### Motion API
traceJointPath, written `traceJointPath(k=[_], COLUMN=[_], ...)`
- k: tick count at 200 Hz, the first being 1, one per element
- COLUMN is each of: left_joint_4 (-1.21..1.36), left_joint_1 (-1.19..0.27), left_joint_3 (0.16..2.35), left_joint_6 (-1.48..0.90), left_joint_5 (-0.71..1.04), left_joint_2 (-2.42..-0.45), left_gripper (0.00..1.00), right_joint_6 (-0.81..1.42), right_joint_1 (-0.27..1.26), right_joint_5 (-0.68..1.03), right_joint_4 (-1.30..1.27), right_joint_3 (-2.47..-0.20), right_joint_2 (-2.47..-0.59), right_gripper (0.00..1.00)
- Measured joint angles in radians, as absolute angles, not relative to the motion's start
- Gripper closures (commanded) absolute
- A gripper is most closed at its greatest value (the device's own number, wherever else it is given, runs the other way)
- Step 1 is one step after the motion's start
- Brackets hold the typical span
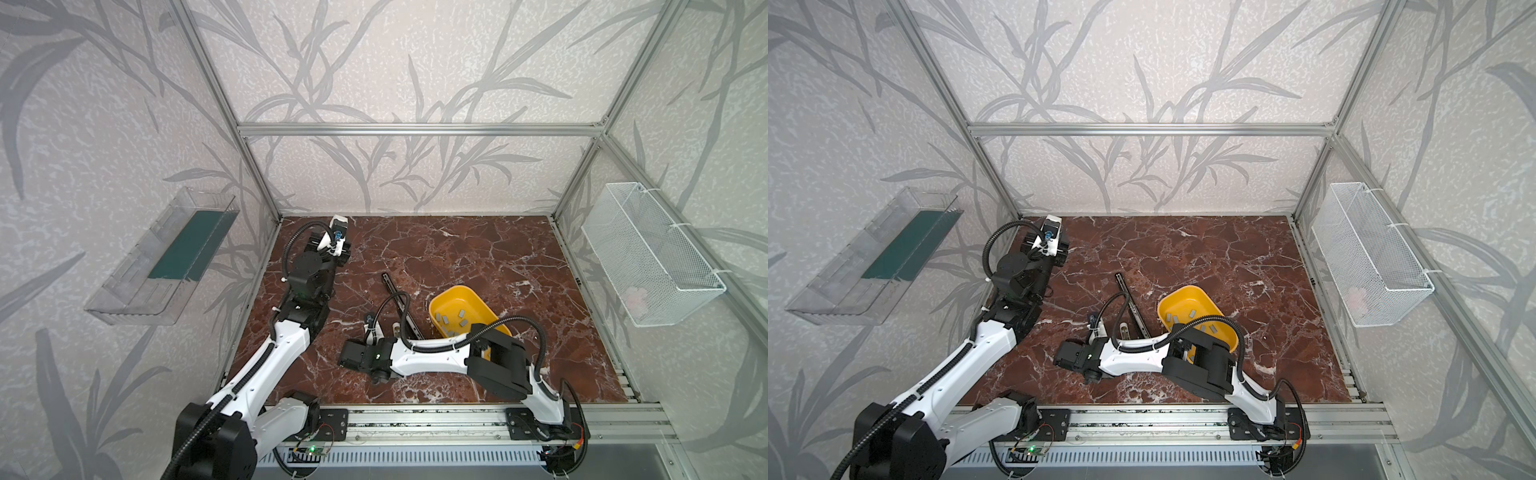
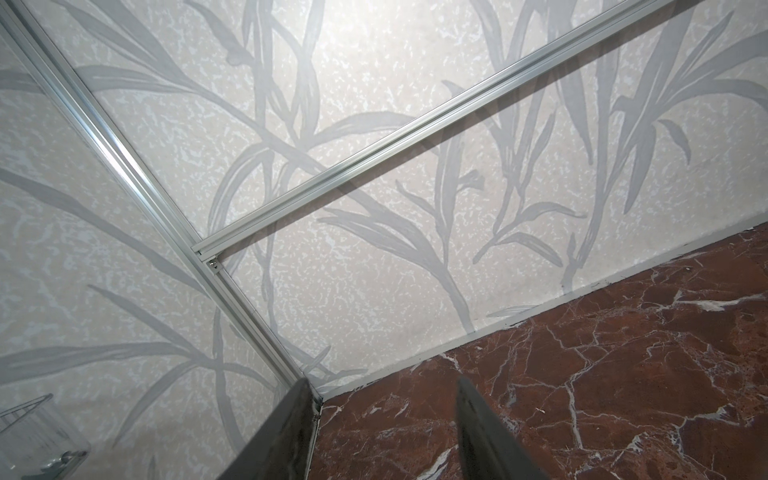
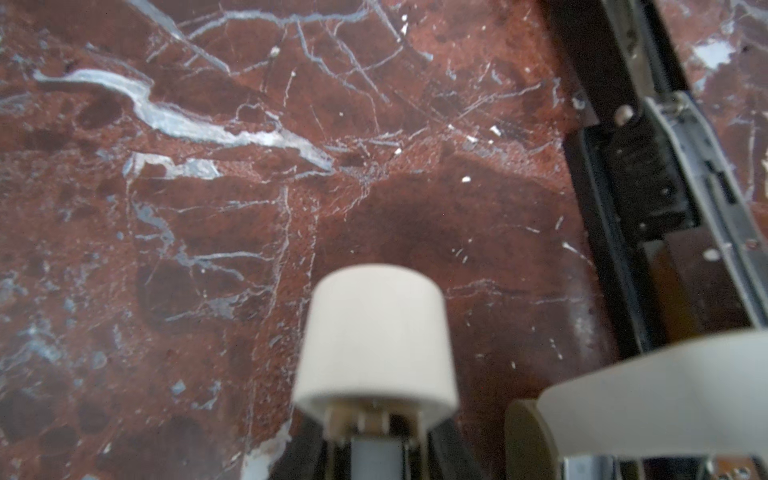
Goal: Load the staples into the stapler
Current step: 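Lower the beige piece with the right gripper beside the other piece and open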
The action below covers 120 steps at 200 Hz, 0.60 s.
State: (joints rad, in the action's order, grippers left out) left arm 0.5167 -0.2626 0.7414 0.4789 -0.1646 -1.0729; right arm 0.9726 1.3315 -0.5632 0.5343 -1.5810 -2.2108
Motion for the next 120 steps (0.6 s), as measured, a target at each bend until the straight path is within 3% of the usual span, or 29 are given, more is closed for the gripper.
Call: traceJointPath(k=[9,17,84,120], left_joint_4=[0.517,0.517,0.517,0.516], left_joint_1=[-0.263,-0.262,-0.263,-0.262], left_joint_3=[0.741,0.741,0.741,0.741], left_joint_6=[0.479,0.479,0.48,0.476], left_joint_5=[-0.158,-0.152,-0.136,-0.144], left_joint_2=[-1.071,-1.069,-1.068,-1.068], left_gripper=[0.46,0.46,0.46,0.44], right_joint_6=[0.968,0.964,0.901,0.83], right_joint_1=[1.331,1.331,1.338,1.355], right_joint_5=[-0.564,-0.566,-0.531,-0.508], right_joint_4=[0.526,0.519,0.476,0.471], right_joint_3=[-1.574,-1.569,-1.505,-1.464], right_joint_2=[-2.207,-2.204,-2.102,-1.935], right_gripper=[0.38,0.36,0.36,0.43])
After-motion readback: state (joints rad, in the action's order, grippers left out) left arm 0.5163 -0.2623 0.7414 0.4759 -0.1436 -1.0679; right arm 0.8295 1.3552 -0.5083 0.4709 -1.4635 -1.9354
